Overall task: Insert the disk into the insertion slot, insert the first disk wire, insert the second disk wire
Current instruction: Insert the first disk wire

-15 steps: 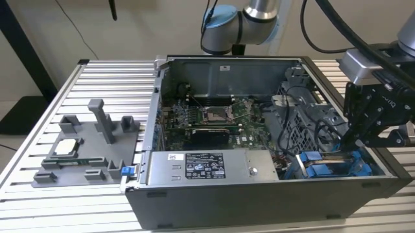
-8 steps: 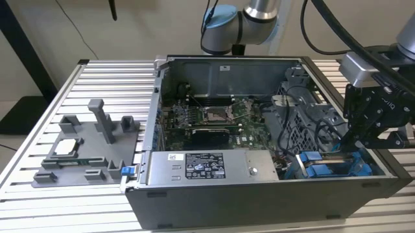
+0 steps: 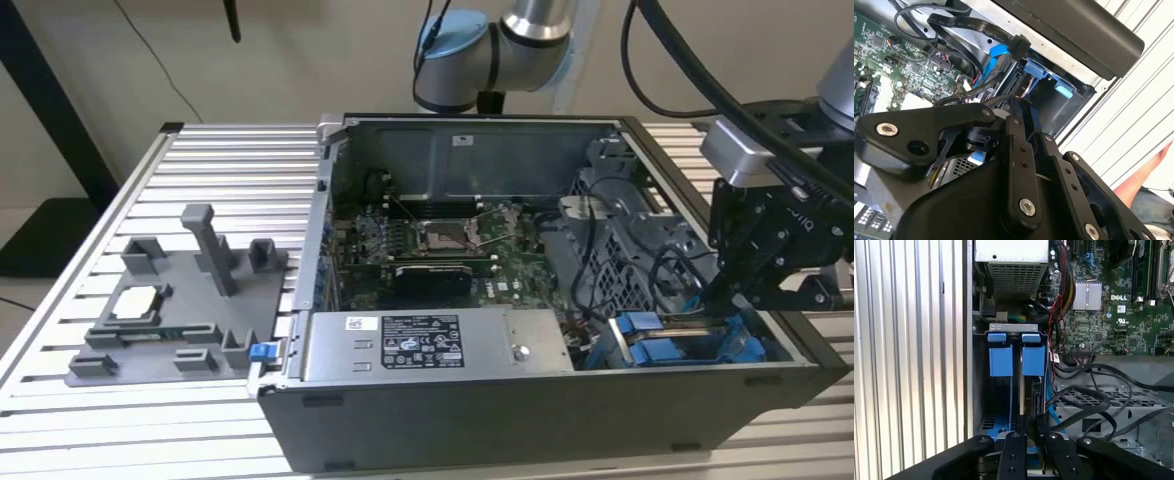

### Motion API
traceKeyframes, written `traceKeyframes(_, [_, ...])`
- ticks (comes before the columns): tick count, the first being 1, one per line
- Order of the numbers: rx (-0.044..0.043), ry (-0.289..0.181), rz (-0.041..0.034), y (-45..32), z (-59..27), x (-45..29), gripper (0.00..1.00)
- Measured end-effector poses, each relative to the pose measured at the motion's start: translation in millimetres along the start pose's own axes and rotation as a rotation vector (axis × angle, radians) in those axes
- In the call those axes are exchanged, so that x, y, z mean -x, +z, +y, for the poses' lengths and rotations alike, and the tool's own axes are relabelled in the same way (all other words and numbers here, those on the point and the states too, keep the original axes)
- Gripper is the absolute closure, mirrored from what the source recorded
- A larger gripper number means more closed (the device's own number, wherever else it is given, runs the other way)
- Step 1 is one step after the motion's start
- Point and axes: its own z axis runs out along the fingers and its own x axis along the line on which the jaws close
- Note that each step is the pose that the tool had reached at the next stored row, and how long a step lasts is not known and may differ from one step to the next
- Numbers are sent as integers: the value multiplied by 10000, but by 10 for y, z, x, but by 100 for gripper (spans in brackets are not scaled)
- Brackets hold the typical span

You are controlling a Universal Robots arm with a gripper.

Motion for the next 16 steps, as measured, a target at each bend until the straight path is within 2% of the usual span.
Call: traceKeyframes(16, [1,0,-2,88,-55,-2,100])
